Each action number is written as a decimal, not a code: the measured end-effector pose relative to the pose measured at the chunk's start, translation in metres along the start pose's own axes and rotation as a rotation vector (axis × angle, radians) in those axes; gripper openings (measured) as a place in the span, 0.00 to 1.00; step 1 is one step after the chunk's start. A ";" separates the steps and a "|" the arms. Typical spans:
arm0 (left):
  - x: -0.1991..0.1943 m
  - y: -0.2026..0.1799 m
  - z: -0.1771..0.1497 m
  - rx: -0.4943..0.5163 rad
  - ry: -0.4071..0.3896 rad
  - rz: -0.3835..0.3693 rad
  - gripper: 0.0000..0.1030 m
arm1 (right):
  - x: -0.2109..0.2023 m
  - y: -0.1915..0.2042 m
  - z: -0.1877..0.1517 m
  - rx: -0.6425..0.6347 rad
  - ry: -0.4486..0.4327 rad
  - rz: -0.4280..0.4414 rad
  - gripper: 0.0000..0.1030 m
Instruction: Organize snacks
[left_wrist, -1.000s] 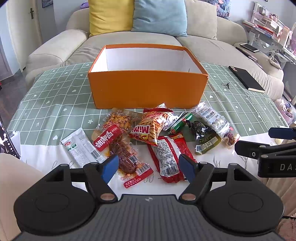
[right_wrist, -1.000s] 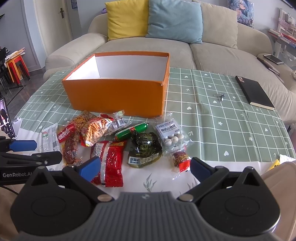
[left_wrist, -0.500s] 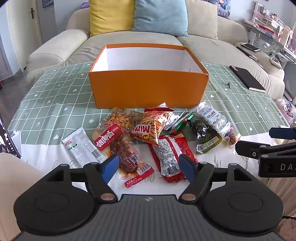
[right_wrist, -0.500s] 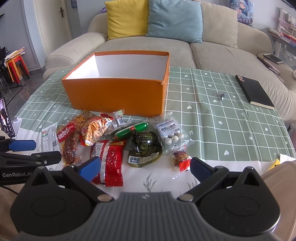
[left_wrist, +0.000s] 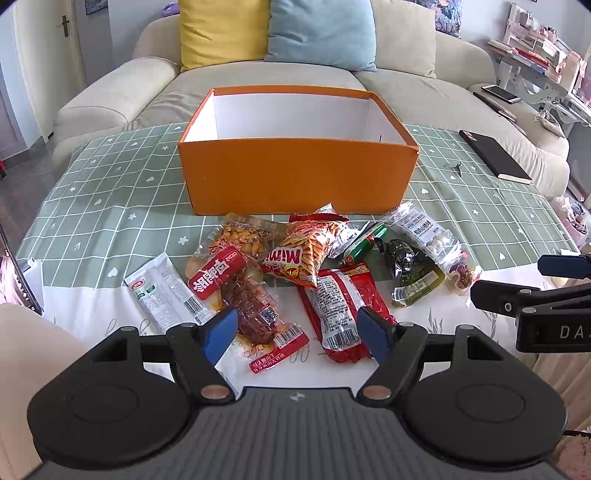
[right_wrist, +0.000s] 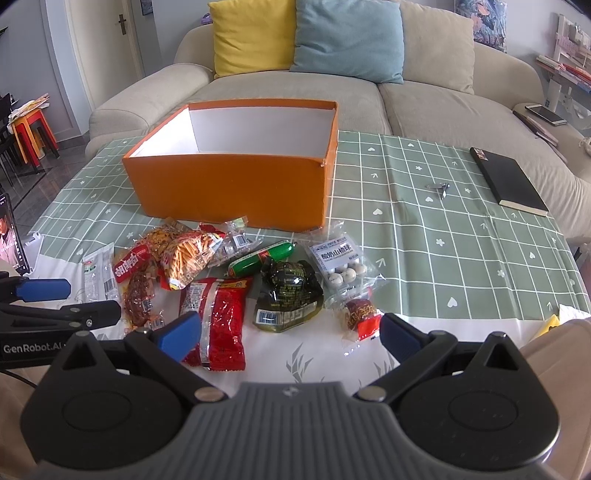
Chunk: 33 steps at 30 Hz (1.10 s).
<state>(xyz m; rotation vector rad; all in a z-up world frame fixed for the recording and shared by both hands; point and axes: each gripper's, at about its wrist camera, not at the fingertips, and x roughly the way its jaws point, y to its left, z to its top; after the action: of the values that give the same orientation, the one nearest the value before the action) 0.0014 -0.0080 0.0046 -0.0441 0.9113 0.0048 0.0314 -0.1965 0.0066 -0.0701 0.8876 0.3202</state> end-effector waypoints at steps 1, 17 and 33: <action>0.000 0.000 0.000 0.000 0.000 0.000 0.84 | 0.001 0.000 -0.001 0.001 0.001 -0.001 0.96; 0.000 0.000 0.000 0.000 0.001 0.000 0.84 | 0.002 0.000 -0.002 0.006 0.008 0.000 0.97; 0.009 0.015 -0.004 -0.059 0.042 -0.054 0.72 | 0.010 -0.004 0.000 0.030 0.045 0.026 0.96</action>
<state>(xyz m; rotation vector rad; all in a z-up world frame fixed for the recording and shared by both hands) 0.0030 0.0069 -0.0055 -0.1242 0.9516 -0.0194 0.0384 -0.1974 -0.0012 -0.0382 0.9385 0.3309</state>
